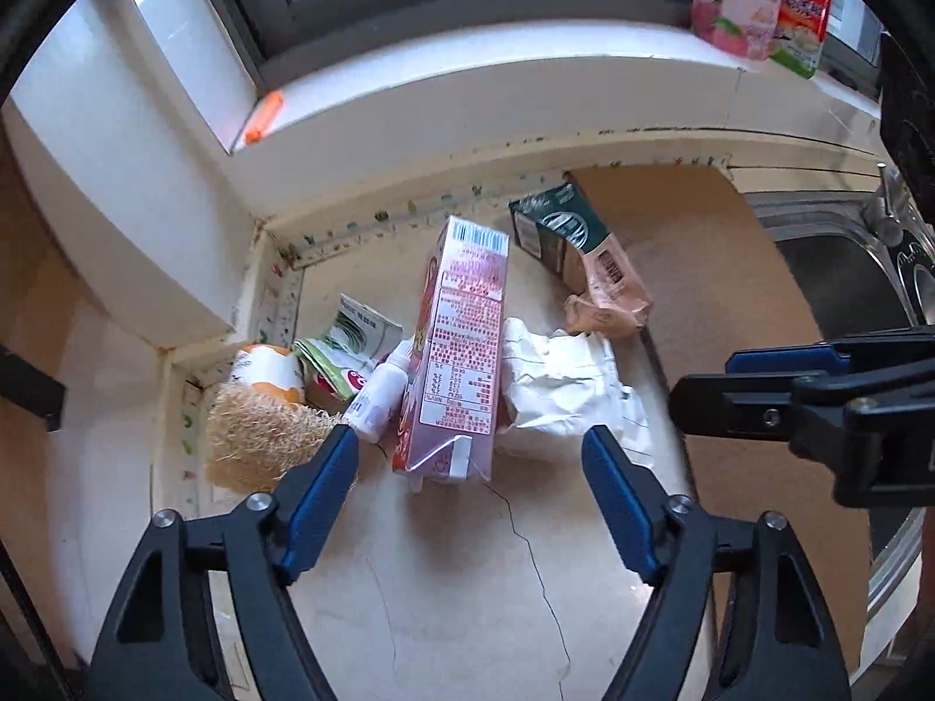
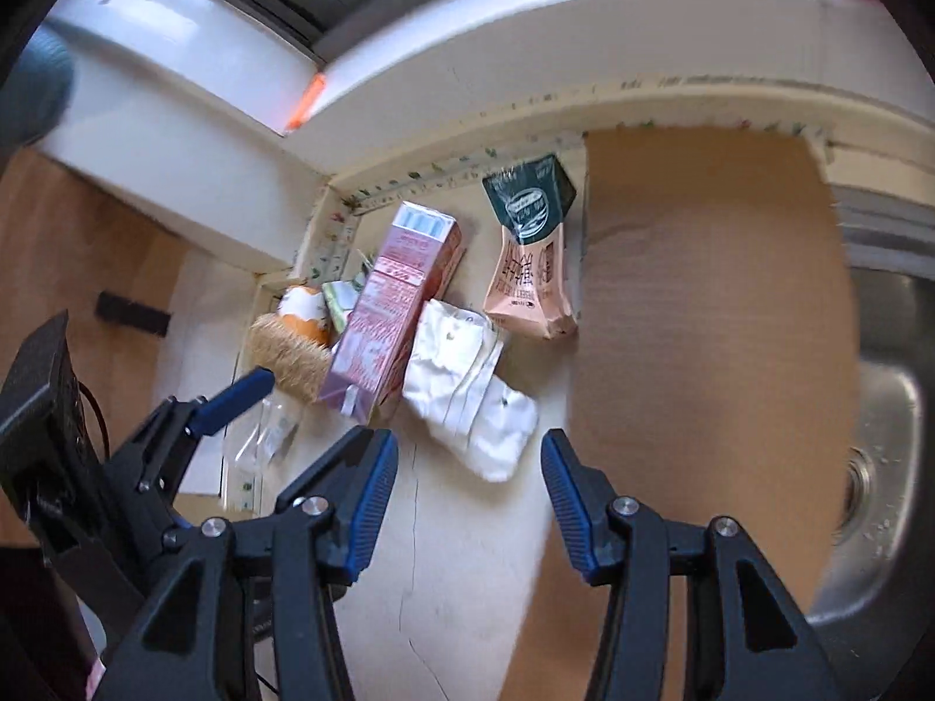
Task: Collect trash
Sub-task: 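Grasp the pink juice carton with the left tool while the right tool grasps the white paper wrapper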
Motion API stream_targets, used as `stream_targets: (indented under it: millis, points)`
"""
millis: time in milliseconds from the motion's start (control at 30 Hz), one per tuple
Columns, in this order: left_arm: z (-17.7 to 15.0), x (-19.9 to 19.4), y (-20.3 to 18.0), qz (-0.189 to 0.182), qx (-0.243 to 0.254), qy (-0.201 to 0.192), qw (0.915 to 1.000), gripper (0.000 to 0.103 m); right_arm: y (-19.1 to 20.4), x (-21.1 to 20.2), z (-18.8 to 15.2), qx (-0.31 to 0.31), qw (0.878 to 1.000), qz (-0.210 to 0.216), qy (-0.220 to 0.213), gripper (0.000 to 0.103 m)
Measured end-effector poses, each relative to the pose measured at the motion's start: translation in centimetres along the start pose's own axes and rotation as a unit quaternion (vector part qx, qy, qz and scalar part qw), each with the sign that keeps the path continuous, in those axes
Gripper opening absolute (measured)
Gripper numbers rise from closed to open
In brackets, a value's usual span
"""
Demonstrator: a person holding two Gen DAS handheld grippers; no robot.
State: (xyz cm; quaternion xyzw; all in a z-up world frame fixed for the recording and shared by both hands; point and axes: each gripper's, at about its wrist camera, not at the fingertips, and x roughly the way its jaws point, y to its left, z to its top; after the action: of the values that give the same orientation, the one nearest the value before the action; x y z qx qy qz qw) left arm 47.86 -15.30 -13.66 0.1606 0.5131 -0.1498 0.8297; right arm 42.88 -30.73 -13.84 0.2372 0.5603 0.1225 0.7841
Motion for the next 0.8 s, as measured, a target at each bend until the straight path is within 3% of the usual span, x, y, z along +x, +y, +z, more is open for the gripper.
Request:
stream_targets:
  millis: [500,533,600,800]
  points:
    - [0.0,3.4,2.5,-0.031,-0.015,0.014,0.9993,0.073,0.7,7.7,2.7,-0.005,0.999,0.001,0.039,0.050]
    - [0.1,3.6,2.6,-0.034,-0.016,0.016,0.9992,0.073,0.6,7.8,2.6,-0.005,0.999,0.005,0.038,0.047]
    - [0.1,3.9,2.9,-0.040,-0.020,0.019,0.9988,0.073,0.7,7.5,2.6,-0.008,0.999,0.030,0.039,0.029]
    - [0.6,4.1,3.3,-0.043,-0.022,0.018,0.9987,0.073,1.7,5.2,2.1,-0.028,0.999,-0.007,0.024,0.023]
